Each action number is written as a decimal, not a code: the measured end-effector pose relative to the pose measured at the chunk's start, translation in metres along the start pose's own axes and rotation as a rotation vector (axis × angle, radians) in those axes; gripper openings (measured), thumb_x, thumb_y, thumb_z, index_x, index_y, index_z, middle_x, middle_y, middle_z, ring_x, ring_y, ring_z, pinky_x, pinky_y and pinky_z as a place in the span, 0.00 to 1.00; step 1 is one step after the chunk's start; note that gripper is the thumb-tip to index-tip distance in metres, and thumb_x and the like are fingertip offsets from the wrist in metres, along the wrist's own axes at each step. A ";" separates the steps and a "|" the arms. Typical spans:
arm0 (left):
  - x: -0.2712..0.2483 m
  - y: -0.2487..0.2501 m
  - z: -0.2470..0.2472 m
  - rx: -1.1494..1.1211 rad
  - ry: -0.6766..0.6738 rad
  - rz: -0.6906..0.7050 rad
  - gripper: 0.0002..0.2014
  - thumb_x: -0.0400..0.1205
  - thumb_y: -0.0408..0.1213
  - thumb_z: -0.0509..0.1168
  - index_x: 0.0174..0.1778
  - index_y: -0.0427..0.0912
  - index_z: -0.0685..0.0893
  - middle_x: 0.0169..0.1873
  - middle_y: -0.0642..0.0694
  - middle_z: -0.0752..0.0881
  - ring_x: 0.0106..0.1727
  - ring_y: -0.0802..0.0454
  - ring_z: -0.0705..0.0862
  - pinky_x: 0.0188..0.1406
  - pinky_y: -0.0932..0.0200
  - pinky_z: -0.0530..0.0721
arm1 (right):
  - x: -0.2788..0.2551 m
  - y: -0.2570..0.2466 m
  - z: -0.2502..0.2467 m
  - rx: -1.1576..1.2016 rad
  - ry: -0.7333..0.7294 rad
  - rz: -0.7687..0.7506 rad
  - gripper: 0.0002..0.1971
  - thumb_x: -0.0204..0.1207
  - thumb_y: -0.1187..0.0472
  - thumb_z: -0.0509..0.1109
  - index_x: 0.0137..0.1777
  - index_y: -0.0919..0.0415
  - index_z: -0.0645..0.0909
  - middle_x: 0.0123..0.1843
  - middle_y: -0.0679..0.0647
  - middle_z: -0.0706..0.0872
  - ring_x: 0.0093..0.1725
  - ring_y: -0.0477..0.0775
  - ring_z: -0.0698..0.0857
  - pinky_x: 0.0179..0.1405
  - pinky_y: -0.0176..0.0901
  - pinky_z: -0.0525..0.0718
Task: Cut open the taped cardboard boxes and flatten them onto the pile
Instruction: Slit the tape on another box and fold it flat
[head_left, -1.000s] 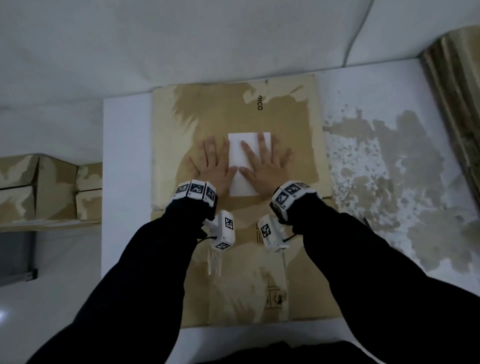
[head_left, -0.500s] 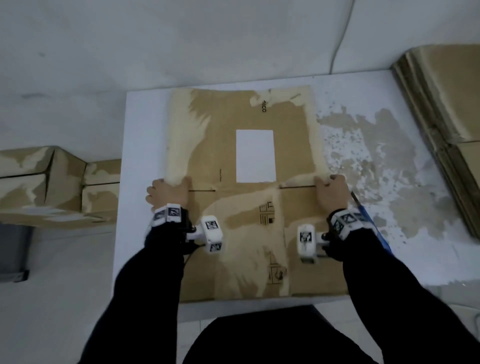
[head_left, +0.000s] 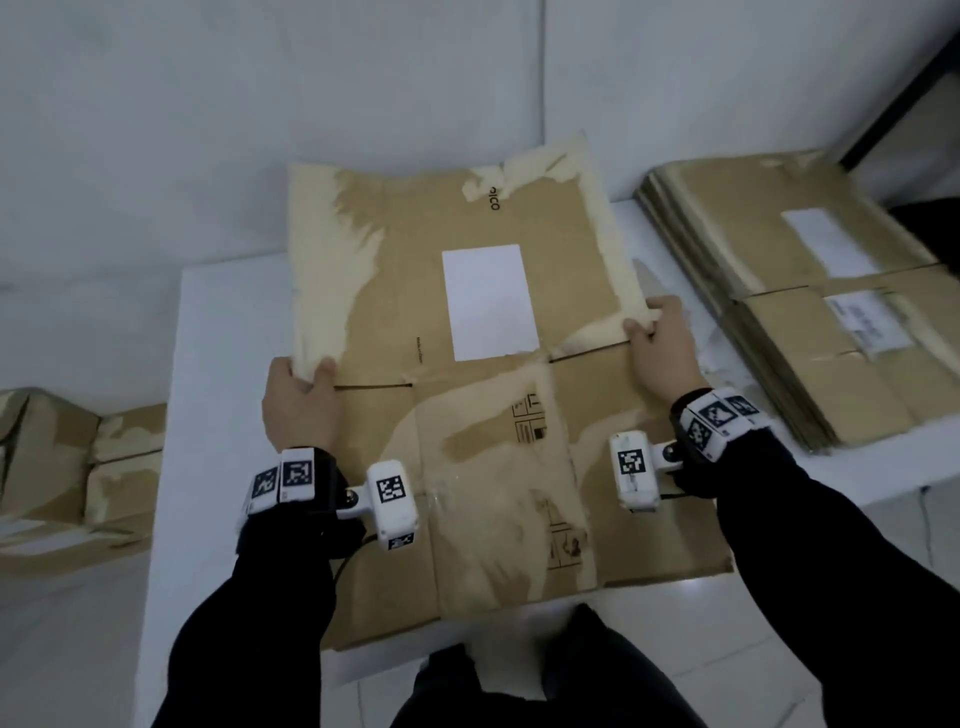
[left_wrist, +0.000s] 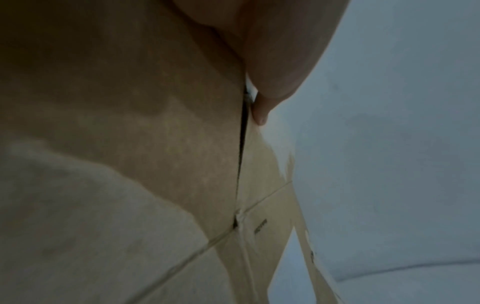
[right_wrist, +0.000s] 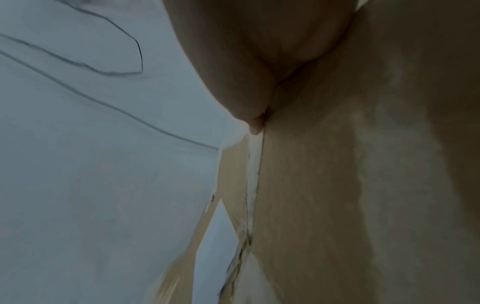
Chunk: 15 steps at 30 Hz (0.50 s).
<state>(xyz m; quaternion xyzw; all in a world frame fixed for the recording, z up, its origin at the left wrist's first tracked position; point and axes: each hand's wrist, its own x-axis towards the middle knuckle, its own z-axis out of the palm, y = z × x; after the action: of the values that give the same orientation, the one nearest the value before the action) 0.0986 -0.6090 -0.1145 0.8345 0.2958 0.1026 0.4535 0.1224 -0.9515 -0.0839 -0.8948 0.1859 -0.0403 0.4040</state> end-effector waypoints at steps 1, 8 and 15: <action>-0.007 0.015 0.011 -0.037 -0.015 0.022 0.15 0.84 0.43 0.62 0.54 0.32 0.76 0.43 0.41 0.78 0.44 0.46 0.75 0.42 0.56 0.70 | 0.008 0.004 -0.019 0.016 0.026 0.008 0.16 0.84 0.61 0.60 0.69 0.65 0.66 0.47 0.58 0.78 0.48 0.55 0.77 0.46 0.40 0.70; -0.068 0.132 0.148 -0.204 -0.139 0.110 0.16 0.83 0.41 0.64 0.57 0.30 0.78 0.49 0.35 0.84 0.51 0.41 0.82 0.45 0.57 0.71 | 0.101 0.087 -0.164 -0.035 0.188 0.009 0.18 0.82 0.61 0.64 0.69 0.67 0.68 0.56 0.67 0.81 0.57 0.63 0.79 0.52 0.44 0.71; -0.151 0.241 0.313 -0.230 -0.228 0.029 0.20 0.84 0.40 0.62 0.66 0.28 0.75 0.54 0.35 0.84 0.58 0.41 0.82 0.52 0.57 0.74 | 0.220 0.188 -0.298 -0.163 0.264 0.002 0.17 0.81 0.60 0.64 0.67 0.67 0.73 0.65 0.70 0.81 0.64 0.70 0.78 0.64 0.54 0.73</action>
<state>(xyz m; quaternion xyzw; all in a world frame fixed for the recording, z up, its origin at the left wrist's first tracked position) 0.2114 -1.0149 -0.0803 0.7876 0.2164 0.0469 0.5750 0.2042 -1.3565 -0.0403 -0.9113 0.2409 -0.1420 0.3023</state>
